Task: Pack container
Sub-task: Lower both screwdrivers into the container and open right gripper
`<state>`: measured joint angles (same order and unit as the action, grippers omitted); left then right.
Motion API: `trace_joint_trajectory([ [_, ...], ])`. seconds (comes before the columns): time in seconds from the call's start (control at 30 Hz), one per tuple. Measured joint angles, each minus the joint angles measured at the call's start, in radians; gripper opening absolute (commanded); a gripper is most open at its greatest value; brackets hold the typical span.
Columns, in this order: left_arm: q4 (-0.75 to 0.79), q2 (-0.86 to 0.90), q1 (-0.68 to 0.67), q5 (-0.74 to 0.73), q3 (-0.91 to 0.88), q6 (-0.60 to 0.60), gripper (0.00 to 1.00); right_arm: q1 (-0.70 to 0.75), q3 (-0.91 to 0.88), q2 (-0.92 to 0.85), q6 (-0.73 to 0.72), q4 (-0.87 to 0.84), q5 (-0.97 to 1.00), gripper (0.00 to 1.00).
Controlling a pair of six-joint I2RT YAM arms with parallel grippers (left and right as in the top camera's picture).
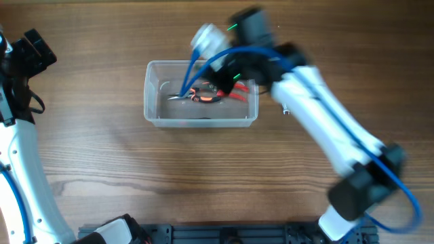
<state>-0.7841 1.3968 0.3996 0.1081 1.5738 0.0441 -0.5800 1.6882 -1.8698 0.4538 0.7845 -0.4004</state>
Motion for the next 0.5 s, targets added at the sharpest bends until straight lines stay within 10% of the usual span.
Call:
trace_joint_trajectory([
  [0.37,0.0,0.0,0.0,0.0,0.0,0.0,1.0,-0.089,-0.029,-0.251,0.473,-0.041,0.035,0.06],
  [0.4,0.0,0.0,0.0,0.0,0.0,0.0,1.0,-0.089,-0.029,-0.262,0.478,-0.047,0.034,0.36],
  [0.5,0.0,0.0,0.0,0.0,0.0,0.0,1.0,-0.089,-0.029,-0.295,0.486,-0.06,0.04,0.59],
])
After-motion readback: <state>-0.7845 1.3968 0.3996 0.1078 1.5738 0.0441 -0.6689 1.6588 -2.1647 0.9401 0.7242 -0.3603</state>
